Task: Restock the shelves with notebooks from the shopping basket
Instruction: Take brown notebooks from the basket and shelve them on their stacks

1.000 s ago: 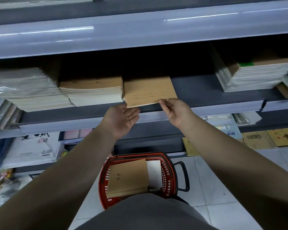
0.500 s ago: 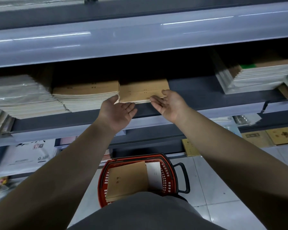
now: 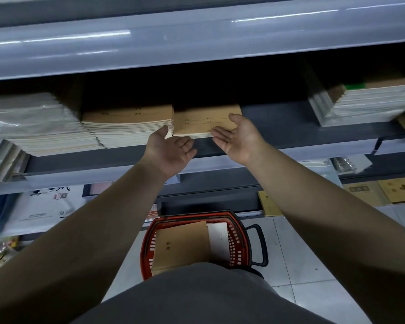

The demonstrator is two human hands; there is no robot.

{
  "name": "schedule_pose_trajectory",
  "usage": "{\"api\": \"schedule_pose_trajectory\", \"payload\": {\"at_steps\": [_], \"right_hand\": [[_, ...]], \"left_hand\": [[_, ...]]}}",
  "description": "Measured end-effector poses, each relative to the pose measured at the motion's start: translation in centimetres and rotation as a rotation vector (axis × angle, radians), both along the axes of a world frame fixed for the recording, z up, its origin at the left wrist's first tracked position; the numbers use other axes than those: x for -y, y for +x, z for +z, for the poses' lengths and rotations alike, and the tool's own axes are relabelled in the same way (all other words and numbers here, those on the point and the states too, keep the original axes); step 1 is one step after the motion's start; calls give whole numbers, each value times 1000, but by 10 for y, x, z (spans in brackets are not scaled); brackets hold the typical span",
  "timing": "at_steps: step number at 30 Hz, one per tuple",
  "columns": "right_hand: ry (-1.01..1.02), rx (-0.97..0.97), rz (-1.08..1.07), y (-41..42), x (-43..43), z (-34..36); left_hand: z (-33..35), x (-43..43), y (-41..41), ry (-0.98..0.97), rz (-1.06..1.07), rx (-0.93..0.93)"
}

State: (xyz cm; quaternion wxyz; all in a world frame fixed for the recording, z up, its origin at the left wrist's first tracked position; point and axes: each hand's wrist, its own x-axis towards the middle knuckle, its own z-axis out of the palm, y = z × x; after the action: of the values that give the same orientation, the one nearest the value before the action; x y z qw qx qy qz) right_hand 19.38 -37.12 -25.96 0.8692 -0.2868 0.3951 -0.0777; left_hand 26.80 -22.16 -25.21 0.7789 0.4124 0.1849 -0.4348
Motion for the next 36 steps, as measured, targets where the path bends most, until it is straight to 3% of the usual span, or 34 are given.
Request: {"api": "schedule_pose_trajectory", "payload": {"at_steps": [13, 23, 36], "right_hand": [[-119, 92, 266, -38, -64, -4], [-170, 35, 202, -83, -113, -10], [-240, -60, 175, -128, -219, -44]], "left_hand": [[-18, -22, -40, -48, 52, 33], [-23, -83, -68, -88, 9, 10], [-39, -171, -96, -145, -202, 26]]}}
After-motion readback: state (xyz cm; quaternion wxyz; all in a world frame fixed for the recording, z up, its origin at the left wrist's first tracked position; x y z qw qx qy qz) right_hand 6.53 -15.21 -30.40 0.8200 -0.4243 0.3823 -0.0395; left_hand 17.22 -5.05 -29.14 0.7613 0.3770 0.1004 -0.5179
